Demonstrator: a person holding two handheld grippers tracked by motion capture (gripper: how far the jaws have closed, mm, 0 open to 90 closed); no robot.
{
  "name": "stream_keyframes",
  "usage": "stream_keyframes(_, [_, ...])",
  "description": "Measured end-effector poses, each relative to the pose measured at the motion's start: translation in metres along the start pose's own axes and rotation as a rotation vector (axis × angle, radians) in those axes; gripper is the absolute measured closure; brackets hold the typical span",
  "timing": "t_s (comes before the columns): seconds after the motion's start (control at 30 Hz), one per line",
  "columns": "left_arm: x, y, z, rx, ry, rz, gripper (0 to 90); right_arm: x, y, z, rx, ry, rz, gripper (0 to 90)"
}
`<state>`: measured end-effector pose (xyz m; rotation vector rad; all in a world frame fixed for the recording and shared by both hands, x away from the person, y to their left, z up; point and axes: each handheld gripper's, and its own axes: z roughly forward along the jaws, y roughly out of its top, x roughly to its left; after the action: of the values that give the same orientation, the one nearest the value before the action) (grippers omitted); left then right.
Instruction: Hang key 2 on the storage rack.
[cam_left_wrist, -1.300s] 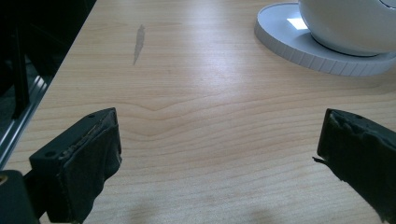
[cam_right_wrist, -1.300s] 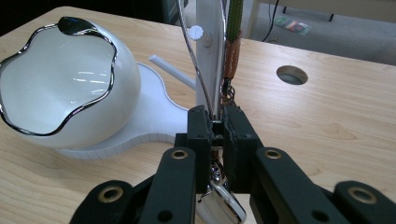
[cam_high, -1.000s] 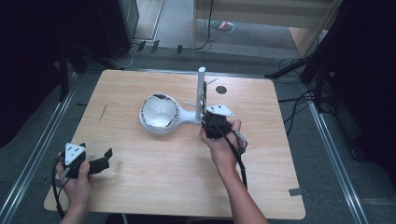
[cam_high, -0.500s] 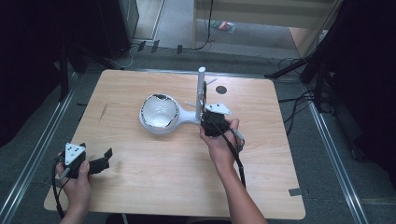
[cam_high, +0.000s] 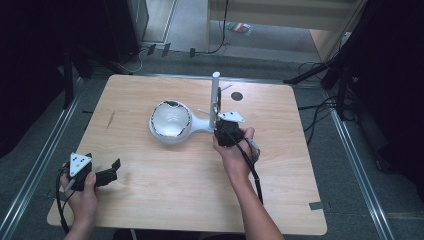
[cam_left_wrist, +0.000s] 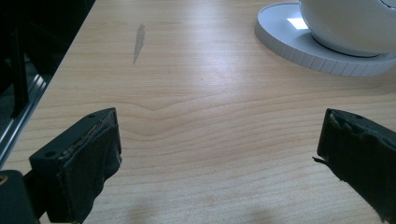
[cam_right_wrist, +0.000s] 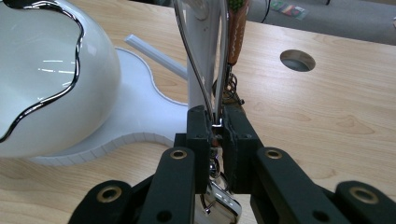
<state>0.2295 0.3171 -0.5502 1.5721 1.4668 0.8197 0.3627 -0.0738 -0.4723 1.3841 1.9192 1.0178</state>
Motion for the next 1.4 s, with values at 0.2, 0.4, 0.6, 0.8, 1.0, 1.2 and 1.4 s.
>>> stream_keyframes(0.2, [0.001, 0.000, 0.000, -0.001, 0.003, -0.006, 0.0, -0.006, -0.002, -0.004, -0.034, 0.065, -0.008, 55.9])
stream_keyframes(0.4, [0.002, 0.000, 0.000, 0.000, 0.003, -0.018, 0.0, -0.014, -0.007, -0.013, -0.067, 0.072, -0.048, 38.1])
stream_keyframes(0.6, [0.001, 0.000, 0.000, 0.001, 0.005, -0.014, 0.0, -0.026, -0.017, -0.027, -0.115, 0.137, -0.056, 35.9])
stream_keyframes(0.8, [0.001, 0.000, 0.000, 0.001, 0.005, -0.015, 0.0, -0.037, -0.030, -0.042, -0.100, 0.058, -0.057, 13.5])
stream_keyframes(1.0, [0.001, 0.000, 0.000, 0.001, 0.005, -0.013, 0.0, -0.047, -0.041, -0.050, -0.092, 0.077, -0.071, 0.0])
stream_keyframes(1.2, [0.001, 0.000, 0.000, 0.001, 0.006, -0.011, 0.0, -0.053, -0.052, -0.057, -0.083, 0.050, -0.076, 0.0])
stream_keyframes(1.4, [0.001, 0.000, 0.000, 0.002, 0.005, -0.006, 0.0, -0.062, -0.063, -0.063, -0.072, 0.040, -0.062, 0.0])
